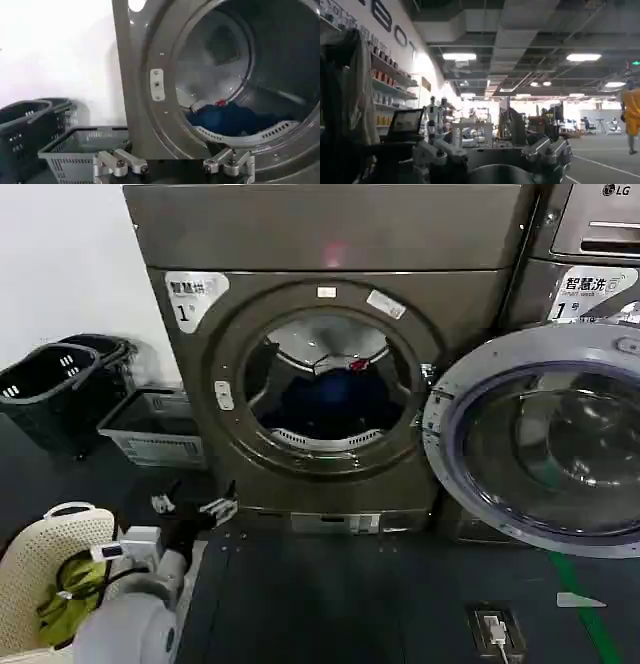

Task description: Grasp the clothes from the dryer.

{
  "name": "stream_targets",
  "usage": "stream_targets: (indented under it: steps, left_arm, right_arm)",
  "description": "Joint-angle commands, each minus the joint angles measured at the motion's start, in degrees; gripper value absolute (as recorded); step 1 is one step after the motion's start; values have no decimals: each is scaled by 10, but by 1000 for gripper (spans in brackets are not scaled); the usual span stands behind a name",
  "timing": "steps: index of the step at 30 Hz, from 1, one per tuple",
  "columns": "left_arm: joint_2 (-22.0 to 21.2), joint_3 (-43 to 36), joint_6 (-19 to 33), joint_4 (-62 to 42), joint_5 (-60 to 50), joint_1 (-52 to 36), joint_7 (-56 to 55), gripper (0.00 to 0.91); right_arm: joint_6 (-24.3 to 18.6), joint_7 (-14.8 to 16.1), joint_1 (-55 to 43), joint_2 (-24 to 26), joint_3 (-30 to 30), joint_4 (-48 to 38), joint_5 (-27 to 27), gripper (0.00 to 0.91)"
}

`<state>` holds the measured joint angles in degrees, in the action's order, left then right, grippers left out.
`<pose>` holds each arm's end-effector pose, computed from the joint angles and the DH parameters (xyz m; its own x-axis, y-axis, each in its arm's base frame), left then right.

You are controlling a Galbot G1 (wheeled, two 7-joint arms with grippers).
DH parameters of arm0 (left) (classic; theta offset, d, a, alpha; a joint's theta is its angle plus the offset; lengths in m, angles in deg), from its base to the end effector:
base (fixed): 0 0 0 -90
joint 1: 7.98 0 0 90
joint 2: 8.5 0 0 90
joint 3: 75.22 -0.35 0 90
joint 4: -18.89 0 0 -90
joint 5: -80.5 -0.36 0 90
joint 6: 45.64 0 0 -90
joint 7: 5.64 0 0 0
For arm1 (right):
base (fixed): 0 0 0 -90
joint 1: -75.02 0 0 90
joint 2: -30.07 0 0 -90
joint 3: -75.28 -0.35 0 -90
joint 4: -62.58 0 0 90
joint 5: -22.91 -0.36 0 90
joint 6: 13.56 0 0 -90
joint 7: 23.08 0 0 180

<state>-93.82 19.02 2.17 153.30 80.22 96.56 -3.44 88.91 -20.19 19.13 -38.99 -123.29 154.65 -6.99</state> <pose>0.2241 0.0270 -0.1575 -0.9770 -0.0355 0.2104 -0.0161 0.9955 0.0935 -0.2030 -0.4389 -0.0954 0.0102 0.9581 -0.2861 0.9997 -0.0156 -0.0166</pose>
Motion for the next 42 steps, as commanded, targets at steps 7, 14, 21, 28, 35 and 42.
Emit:
stream_targets:
  steps: [7,14,21,28,35,42]
  left_arm:
    - [0,3,-28,4,-2,3,2,907]
    - [1,3,-28,1,-2,1,6,907]
    - [2,2,-28,1,1,-2,5,907]
    - [6,1,-28,0,8,-7,2,907]
    - [5,1,-28,0,12,-7,3,907]
    - [3,1,-28,3,9,-1,6,907]
  right_arm:
    - [-43,-15,-2,1,10,-16,-16,907]
    - [-43,-17,-2,2,9,-17,-16,907]
    - [-41,-25,-2,4,10,-14,-18,907]
    - [-39,-25,-2,1,10,-12,-18,907]
    - [-36,-26,-1,2,9,-12,-20,907]
    - [-35,-26,0,0,7,-12,-22,907]
